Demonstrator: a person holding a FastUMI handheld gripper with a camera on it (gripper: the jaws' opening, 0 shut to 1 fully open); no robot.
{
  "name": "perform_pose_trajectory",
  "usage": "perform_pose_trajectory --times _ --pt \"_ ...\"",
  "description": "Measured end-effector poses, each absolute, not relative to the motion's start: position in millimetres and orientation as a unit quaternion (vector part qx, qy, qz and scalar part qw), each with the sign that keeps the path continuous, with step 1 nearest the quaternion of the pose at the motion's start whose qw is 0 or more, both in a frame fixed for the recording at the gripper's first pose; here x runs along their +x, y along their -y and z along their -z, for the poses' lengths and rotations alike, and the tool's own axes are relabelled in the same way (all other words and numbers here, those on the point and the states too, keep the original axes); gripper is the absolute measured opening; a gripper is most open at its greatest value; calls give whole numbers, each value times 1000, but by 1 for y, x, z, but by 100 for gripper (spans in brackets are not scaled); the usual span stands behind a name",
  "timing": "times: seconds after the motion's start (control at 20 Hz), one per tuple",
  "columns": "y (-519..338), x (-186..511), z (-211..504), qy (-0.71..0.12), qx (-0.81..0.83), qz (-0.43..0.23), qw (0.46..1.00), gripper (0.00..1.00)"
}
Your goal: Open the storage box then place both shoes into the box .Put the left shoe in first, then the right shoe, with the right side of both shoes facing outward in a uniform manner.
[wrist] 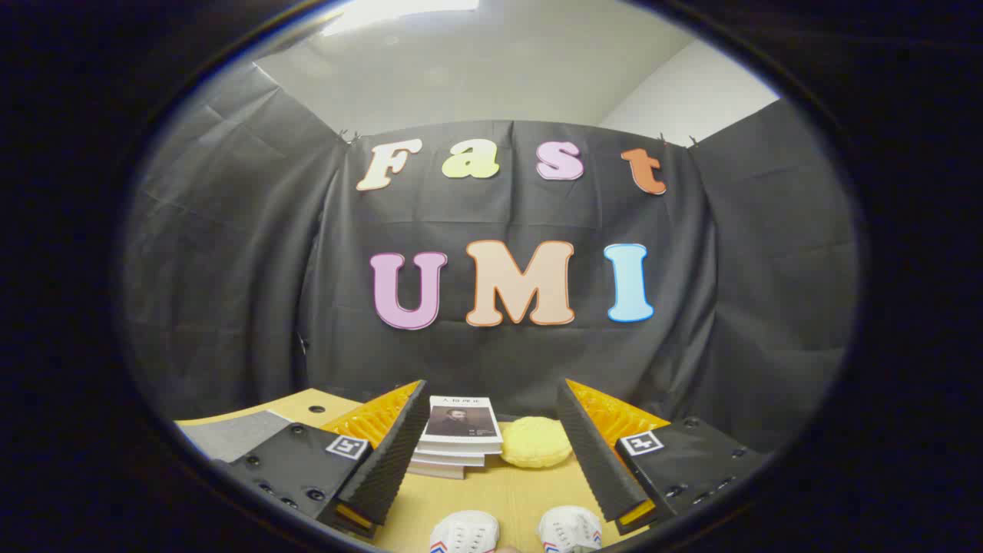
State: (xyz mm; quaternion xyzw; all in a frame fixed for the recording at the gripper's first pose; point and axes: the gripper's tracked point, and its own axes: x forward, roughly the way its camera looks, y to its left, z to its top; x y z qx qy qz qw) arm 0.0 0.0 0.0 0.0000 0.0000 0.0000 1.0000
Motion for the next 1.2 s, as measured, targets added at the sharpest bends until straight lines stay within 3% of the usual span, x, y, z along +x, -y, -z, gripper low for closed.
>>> perform_pose_trajectory --times 0.55,1.2 --pt "-4 -25 -11 11 -9 40 999 100" --pt "-14 -29 13 -15 12 -33 999 100"
